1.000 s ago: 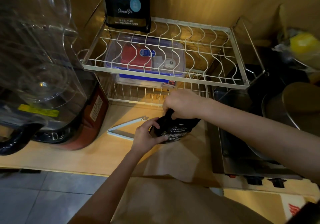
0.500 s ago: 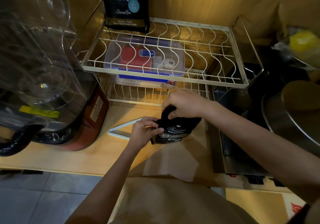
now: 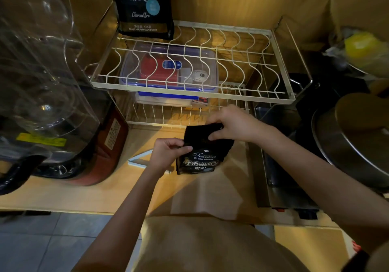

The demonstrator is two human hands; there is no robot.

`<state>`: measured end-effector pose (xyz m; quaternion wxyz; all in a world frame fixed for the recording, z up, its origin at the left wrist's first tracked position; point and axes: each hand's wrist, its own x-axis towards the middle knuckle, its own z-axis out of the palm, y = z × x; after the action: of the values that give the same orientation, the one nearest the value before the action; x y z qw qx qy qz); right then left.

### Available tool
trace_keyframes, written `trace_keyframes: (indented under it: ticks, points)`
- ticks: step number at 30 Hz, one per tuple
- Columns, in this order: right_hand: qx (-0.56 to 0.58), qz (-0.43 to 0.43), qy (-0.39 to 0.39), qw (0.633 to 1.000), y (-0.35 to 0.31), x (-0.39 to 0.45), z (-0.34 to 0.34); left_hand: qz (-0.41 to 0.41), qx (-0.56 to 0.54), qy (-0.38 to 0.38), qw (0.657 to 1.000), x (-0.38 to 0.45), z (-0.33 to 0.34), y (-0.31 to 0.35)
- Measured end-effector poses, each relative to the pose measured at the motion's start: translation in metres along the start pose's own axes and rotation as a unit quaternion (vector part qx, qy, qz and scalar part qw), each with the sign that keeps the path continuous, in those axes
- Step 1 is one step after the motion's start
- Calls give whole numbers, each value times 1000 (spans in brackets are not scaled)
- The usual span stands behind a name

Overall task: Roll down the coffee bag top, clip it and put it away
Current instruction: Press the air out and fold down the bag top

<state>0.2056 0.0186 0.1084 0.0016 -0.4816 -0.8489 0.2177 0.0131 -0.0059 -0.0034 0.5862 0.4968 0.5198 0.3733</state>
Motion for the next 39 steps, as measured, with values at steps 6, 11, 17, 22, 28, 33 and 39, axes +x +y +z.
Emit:
trace_keyframes:
  ticks: [6,11,17,22,28,33,39]
  points:
    - [336,106,54,934,28,-23,26,-13,-68,-19,997,3,-7,-2]
    - [385,128,134,904,37,-28,42,9,-71,-5,997,4,0,4]
    - [477,155,159,850,40,-28,57,-15,-68,-2,998,9,-3,2]
    - [511,181,132,830,36,-33,80,-8,-96,-5,995,12,-9,4]
    - [500,197,167,827,26,-26,95,12,15,-73,997,12,10,10]
    - [502,201,243,806,27,-24,102,-4,-12,-71,997,15,10,12]
    - [552,217,221,774,27,-25,106,-40,-48,-76,995,15,8,11]
